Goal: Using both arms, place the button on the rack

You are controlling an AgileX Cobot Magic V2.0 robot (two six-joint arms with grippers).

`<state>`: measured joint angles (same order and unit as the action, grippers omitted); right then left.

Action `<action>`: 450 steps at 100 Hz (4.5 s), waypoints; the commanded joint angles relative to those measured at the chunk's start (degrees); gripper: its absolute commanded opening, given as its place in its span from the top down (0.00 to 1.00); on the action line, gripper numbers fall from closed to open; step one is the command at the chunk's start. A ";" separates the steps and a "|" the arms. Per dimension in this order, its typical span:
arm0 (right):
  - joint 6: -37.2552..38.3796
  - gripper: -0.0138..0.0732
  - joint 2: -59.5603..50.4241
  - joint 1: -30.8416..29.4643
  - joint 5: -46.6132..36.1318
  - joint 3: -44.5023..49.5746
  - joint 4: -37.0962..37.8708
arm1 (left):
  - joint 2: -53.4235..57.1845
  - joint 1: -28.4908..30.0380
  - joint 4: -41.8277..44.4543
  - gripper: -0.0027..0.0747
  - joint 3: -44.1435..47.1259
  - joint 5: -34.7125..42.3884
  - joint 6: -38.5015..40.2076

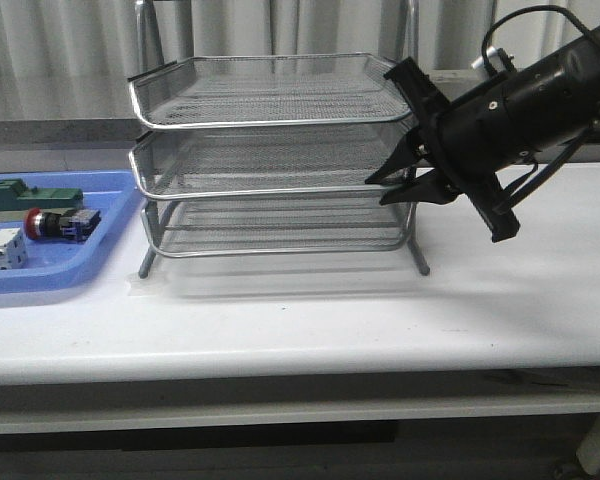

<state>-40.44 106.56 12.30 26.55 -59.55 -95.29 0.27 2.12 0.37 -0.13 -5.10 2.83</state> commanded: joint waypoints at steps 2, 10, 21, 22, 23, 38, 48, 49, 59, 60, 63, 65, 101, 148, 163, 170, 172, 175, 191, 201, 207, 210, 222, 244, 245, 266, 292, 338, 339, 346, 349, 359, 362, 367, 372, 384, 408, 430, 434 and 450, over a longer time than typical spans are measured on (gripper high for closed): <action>-1.19 0.72 -2.70 0.19 6.27 -1.52 2.58 | 1.70 -0.22 -0.37 0.99 3.14 4.77 0.60; -1.19 0.72 -2.78 0.19 7.48 -0.92 2.92 | 1.70 -0.22 -0.37 0.99 3.14 4.77 0.60; -1.19 0.72 -2.96 0.19 8.23 0.61 3.79 | 1.70 -0.22 -0.37 0.99 3.14 4.77 0.60; -1.19 0.72 -2.97 0.19 8.29 0.73 3.86 | 1.70 -0.22 -0.37 0.99 3.14 4.77 0.60; -1.19 0.72 -2.97 0.19 8.30 0.85 4.02 | 1.70 -0.22 -0.37 0.99 3.14 4.77 0.60; -1.19 0.72 -4.22 0.19 8.50 3.95 5.73 | 1.70 -0.22 -0.37 0.99 3.14 4.77 0.60; -1.34 0.72 -5.90 0.19 8.19 6.21 7.34 | 1.70 -0.22 -0.37 0.99 3.14 4.77 0.60; -1.34 0.72 -6.18 0.19 8.19 6.54 7.53 | 1.70 -0.22 -0.37 0.99 3.14 4.77 0.60; -1.39 0.72 -7.97 0.19 7.86 8.94 8.80 | 1.70 -0.22 -0.37 0.99 3.14 4.77 0.60; -1.45 0.72 -8.25 0.19 7.86 9.13 8.80 | 1.70 -0.22 -0.37 0.99 3.14 4.77 0.60; -1.50 0.72 -8.73 0.19 7.81 10.09 9.17 | 1.70 -0.22 -0.37 0.99 3.14 4.77 0.60; -1.50 0.72 -9.04 0.19 7.90 10.65 9.30 | 1.70 -0.22 -0.37 0.99 3.14 4.77 0.60; -3.54 0.72 -15.54 0.24 7.49 20.13 9.57 | 1.70 -0.22 -0.37 0.99 3.14 4.77 0.60; -6.30 0.30 -19.76 0.24 5.26 21.50 9.44 | 1.70 -0.22 -0.37 0.99 3.14 4.77 0.60; -7.95 0.21 -21.76 0.24 5.73 21.50 9.62 | 1.70 -0.22 -0.37 0.99 3.14 4.77 0.60; -7.95 0.21 -23.05 0.24 6.32 21.50 10.38 | 1.70 -0.22 -0.37 0.99 3.14 4.77 0.60; -7.95 0.21 -23.38 0.24 6.46 21.50 10.79 | 1.70 -0.22 -0.37 0.99 3.14 4.77 0.60; -7.89 0.21 -24.08 0.24 6.64 21.50 11.56 | 1.70 -0.22 -0.37 0.99 3.14 4.77 0.60; -3.34 0.21 -27.35 0.19 8.06 21.62 19.58 | 1.70 -0.22 -0.37 0.99 3.14 4.77 0.60; 2.85 0.21 -29.45 0.19 8.31 21.62 28.60 | 1.70 -0.22 -0.37 0.99 3.14 4.77 0.60; 7.55 0.21 -30.92 0.15 8.42 21.62 35.48 | 1.70 -0.22 -0.37 0.99 3.14 4.77 0.60; 9.78 0.22 -32.02 0.15 8.50 21.62 38.71 | 1.70 -0.22 -0.37 0.99 3.14 4.77 0.60; 20.25 0.22 -36.65 0.15 8.75 21.62 53.21 | 1.70 -0.22 -0.37 0.99 3.14 4.77 0.60; 38.48 0.22 -47.61 0.15 12.68 20.54 79.49 | 1.70 -0.22 -0.37 0.99 3.14 4.77 0.60; 38.82 0.22 -48.32 0.15 12.97 20.43 80.85 | 1.70 -0.22 -0.37 0.99 3.14 4.77 0.60; 44.19 0.22 -58.86 0.15 19.80 16.28 92.43 | 1.70 -0.22 -0.37 0.99 3.14 4.77 0.60; 46.85 0.22 -71.13 0.15 23.79 14.38 96.45 | 1.70 -0.22 -0.37 0.99 3.14 4.77 0.60; 50.00 0.26 -77.60 0.15 26.62 14.38 102.76 | 1.70 -0.22 -0.37 0.99 3.14 4.77 0.60; 50.00 0.28 -77.60 0.15 26.62 14.38 102.76 | 1.70 -0.22 -0.37 0.99 3.14 4.77 0.60; 50.00 0.38 -77.60 0.15 26.62 14.38 102.76 | 1.70 -0.22 -0.37 0.99 3.14 4.77 0.60; 50.00 0.43 -77.60 0.15 26.62 14.38 102.76 | 1.70 -0.22 -0.37 0.99 3.14 4.77 0.60; 50.00 0.64 -77.60 0.15 26.62 14.38 102.76 | 1.70 -0.22 -0.37 0.99 3.14 4.77 0.60; 50.00 0.71 -77.60 0.15 26.62 14.38 102.76 | 1.70 -0.22 -0.37 0.99 3.14 4.77 0.60; 50.00 0.81 -77.60 0.15 26.62 14.38 102.76 | 1.70 -0.22 -0.37 0.99 3.14 4.77 0.60; 50.00 0.90 -77.60 0.15 26.62 14.38 102.76 | 1.70 -0.22 -0.37 0.99 3.14 4.77 0.60; 50.00 0.92 -77.60 0.15 26.62 14.38 102.76 | 1.70 -0.22 -0.37 0.99 3.14 4.77 0.60; 50.00 0.92 -77.60 0.15 26.62 14.38 102.76 | 1.70 -0.22 -0.37 0.99 3.14 4.77 0.60; 50.00 0.92 -77.60 0.15 26.62 14.38 102.76 | 1.70 -0.22 -0.37 0.99 3.14 4.77 0.60; 50.00 0.92 -77.60 0.15 26.62 14.38 102.76 | 1.70 -0.22 -0.37 0.99 3.14 4.77 0.60; 50.00 0.92 -77.60 0.15 26.62 14.38 102.76 | 1.70 -0.22 -0.37 0.99 3.14 4.77 0.60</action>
<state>9.47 28.78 12.30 56.49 -43.27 6.38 0.27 2.12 0.37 -0.13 -5.10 2.83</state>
